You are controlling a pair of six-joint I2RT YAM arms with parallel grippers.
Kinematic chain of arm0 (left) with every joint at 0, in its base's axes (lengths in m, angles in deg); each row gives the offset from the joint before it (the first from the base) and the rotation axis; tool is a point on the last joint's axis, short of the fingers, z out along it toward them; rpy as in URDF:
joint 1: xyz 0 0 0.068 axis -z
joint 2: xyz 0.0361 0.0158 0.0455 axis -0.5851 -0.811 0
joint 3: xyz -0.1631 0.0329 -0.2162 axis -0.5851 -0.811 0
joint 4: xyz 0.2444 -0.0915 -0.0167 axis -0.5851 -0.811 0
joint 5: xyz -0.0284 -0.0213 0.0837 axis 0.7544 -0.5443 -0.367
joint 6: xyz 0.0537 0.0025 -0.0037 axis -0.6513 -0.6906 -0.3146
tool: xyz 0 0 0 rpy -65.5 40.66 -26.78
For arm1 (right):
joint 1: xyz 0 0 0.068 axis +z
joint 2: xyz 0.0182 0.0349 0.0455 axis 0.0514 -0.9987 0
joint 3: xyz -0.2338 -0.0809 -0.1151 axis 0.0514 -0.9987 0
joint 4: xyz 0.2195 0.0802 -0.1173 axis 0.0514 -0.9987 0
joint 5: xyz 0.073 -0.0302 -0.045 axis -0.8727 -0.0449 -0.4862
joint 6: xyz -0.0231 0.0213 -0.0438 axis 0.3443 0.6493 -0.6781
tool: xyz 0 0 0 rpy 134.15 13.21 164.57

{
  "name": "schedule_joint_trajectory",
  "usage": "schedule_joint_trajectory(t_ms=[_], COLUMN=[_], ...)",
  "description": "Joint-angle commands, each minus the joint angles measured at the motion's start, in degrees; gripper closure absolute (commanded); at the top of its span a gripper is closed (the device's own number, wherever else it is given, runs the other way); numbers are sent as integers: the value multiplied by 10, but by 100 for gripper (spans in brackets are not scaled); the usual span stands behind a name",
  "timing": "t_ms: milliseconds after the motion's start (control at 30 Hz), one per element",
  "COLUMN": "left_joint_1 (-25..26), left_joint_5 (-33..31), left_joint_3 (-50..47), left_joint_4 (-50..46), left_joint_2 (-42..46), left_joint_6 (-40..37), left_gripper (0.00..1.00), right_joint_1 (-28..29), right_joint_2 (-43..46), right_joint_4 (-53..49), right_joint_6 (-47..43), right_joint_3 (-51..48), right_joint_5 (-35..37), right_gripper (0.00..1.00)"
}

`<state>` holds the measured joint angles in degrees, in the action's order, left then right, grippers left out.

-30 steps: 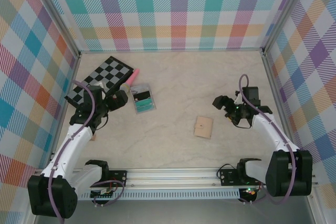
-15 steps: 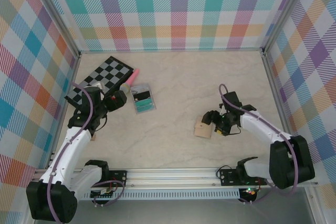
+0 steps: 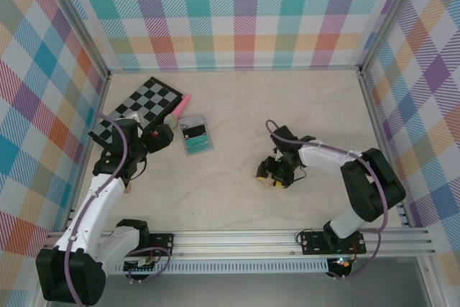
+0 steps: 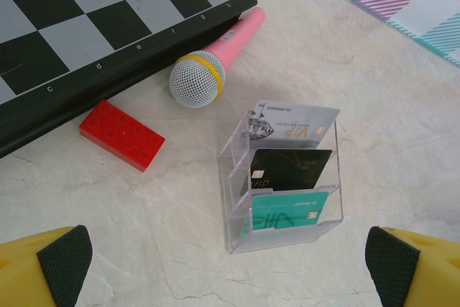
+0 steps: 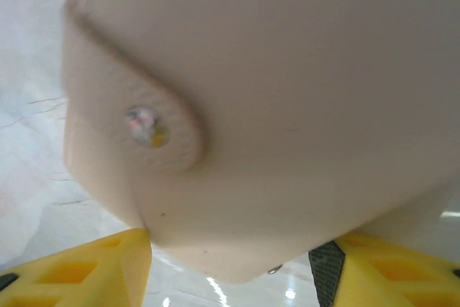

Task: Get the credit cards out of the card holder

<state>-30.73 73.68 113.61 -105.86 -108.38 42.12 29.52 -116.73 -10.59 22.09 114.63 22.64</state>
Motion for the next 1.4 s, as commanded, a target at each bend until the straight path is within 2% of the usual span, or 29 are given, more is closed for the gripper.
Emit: schedule_joint_trajectory(t_ms=[0,67,167,333,433,567,733,933,1133,1367], left_joint_1=[-8,-8,-8,-7,-6,-3,-1,1,4,14], left_joint_5=[4,6,9,12,18,30,35,36,22,32], left_joint_3=[3,4,4,5,4,9,15,18,24,27], left_joint_4=[-7,-9,-10,-12,-12,-16,-22,-29,-44,-53], left_joint_2=[1,1,3,4,2,-7,-17,-20,-11,-44], left_joint_6=[8,10,12,15,19,21,22,21,19,15], left_gripper=[0,0,1,0,0,0,0,0,0,0], right_joint_1=[48,71,76,72,50,-1,-22,-24,-22,-1], right_joint_2=[-49,-70,-74,-18,16,-5,-100,-184,-156,-78], right_joint_4=[59,65,41,-59,-100,-114,-112,-141,-149,-106], right_joint_6=[56,67,64,17,-15,-79,-170,-186,-160,-69], right_joint_3=[46,72,101,125,125,151,245,312,266,163], right_joint_5=[-46,-33,-5,93,147,158,135,121,93,4], right_gripper=[38,38,37,30,24,17,14,8,4,4])
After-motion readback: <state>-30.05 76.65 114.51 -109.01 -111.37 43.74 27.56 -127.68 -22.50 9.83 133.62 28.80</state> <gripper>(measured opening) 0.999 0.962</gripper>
